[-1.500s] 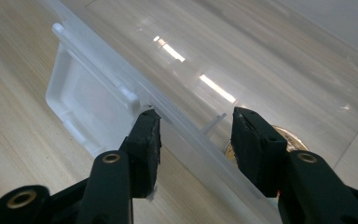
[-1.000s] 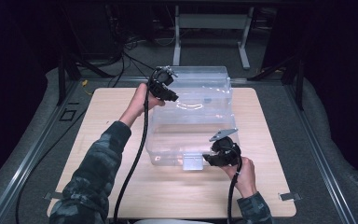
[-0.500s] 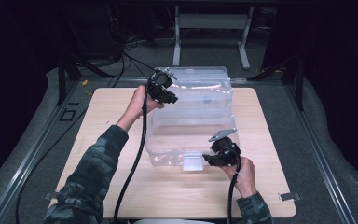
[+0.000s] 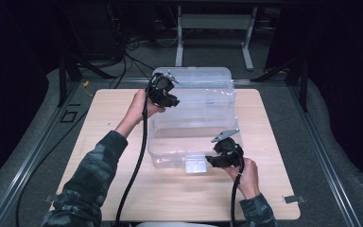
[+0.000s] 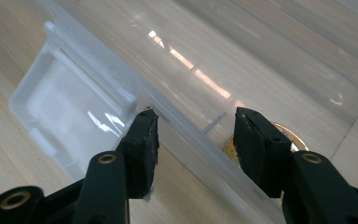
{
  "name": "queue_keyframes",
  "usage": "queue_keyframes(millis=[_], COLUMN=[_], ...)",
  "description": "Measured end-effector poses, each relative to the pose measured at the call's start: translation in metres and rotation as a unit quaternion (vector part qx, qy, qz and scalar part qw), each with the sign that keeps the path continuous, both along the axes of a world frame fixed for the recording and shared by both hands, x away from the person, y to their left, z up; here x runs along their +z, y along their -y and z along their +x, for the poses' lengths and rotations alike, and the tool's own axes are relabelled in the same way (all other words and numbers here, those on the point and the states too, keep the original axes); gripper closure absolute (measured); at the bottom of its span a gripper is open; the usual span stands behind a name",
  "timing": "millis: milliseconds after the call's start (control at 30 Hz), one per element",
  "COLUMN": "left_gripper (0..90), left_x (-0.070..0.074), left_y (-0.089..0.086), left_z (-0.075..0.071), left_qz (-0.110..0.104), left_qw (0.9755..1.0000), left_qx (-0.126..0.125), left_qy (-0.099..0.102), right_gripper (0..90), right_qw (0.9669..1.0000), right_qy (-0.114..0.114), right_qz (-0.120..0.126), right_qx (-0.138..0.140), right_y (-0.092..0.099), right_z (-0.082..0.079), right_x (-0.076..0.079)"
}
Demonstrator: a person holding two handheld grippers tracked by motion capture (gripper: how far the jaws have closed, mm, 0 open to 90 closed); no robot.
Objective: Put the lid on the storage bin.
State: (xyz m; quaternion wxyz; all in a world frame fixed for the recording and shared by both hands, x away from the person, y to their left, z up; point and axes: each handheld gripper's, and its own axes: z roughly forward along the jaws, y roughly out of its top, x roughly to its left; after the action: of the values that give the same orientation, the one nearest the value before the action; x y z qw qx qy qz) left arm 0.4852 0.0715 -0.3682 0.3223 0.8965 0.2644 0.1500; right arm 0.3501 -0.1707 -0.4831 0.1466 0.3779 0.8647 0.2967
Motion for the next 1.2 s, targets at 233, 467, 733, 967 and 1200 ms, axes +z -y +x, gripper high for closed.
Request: queue_keyframes(millis=[233,467,733,967,1200], left_gripper=[77.8,78.1,78.5,78.8,78.7], left_x=[0.001,0.001,0.001,0.002,0.001], left_y=[-0.002,-0.002,-0.003,0.001,-0.002], left_z=[-0.006,-0.014,-0.023,-0.025,-0.022], left_qz=[0.001,0.001,0.005,0.016,0.007], left_qw=[1.0000,0.9998,0.9996,0.9992,0.9992], left_qx=[-0.005,-0.010,-0.017,-0.023,-0.025], left_qy=[0.008,0.015,0.023,0.030,0.031], right_gripper=[49.6,48.5,48.4,48.1,48.1], right_qw=[1.0000,1.0000,1.0000,0.9999,0.9999], right_qy=[-0.001,0.001,0.000,-0.001,0.003], right_qz=[-0.004,-0.003,-0.003,-0.001,0.000], right_qx=[-0.003,-0.007,-0.007,-0.011,-0.014], right_y=[-0.001,-0.002,-0.001,-0.001,-0.004], right_z=[0.002,0.001,0.001,0.001,0.004], right_x=[0.000,0.000,0.000,0.000,0.000])
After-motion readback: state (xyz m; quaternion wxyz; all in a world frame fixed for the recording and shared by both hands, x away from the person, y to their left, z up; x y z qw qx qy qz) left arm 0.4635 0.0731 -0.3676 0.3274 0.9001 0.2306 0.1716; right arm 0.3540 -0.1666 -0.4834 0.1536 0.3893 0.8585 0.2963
